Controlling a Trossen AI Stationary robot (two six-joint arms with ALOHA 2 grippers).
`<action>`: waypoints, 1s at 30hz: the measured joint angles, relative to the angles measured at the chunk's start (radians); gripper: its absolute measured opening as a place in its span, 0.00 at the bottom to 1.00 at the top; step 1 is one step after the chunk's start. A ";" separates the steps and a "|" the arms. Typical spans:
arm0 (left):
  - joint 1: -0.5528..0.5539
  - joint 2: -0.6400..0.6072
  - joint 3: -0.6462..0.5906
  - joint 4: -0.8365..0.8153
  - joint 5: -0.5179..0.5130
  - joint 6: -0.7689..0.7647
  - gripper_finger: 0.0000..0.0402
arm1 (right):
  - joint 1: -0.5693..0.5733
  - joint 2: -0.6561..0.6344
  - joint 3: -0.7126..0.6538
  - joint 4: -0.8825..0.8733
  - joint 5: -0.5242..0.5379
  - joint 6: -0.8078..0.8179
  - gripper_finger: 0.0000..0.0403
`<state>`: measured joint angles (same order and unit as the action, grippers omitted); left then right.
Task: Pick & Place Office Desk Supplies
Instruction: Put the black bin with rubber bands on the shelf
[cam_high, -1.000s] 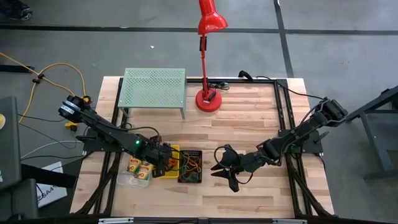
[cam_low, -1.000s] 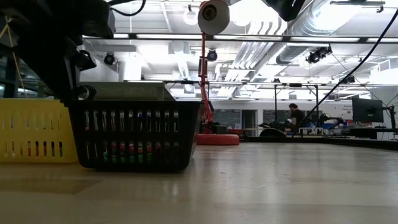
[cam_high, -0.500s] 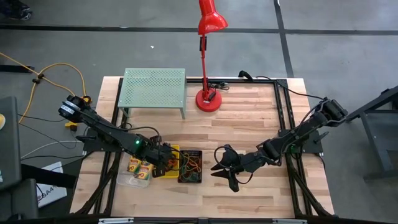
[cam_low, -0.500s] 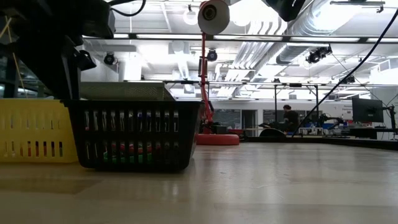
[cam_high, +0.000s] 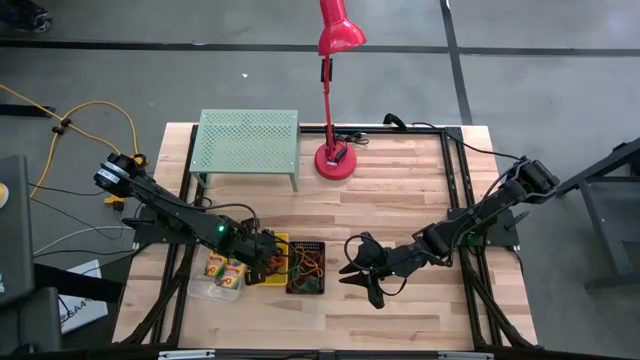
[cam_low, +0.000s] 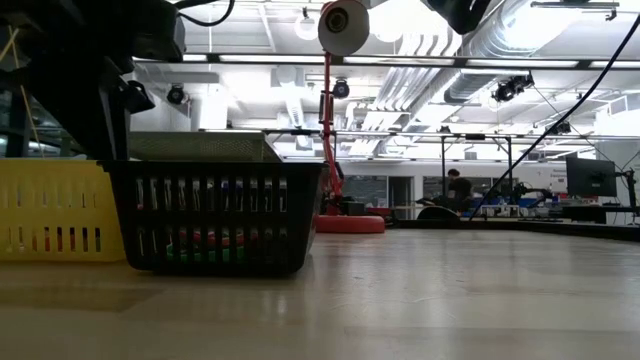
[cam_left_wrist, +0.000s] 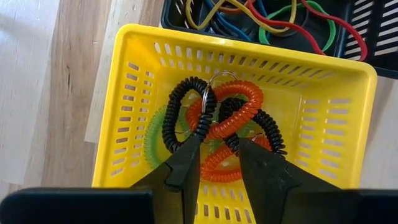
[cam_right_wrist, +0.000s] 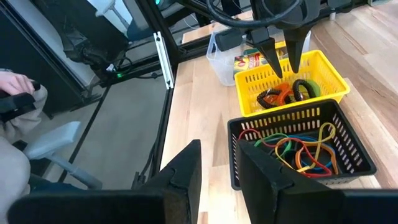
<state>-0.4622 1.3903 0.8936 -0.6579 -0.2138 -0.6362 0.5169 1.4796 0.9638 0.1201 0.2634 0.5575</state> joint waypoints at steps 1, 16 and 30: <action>0.001 0.000 0.000 0.001 0.000 0.000 0.27 | -0.002 0.000 0.000 0.008 0.000 0.000 0.22; 0.094 -0.078 0.000 0.026 0.001 0.096 0.27 | -0.125 0.000 0.000 0.052 -0.088 -0.031 0.22; 0.180 -0.279 0.000 0.026 0.000 0.114 0.27 | -0.214 0.000 0.000 0.072 -0.195 -0.039 0.22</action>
<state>-0.2818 1.1114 0.8936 -0.6315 -0.2134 -0.5220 0.3028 1.4796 0.9638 0.1921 0.0681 0.5190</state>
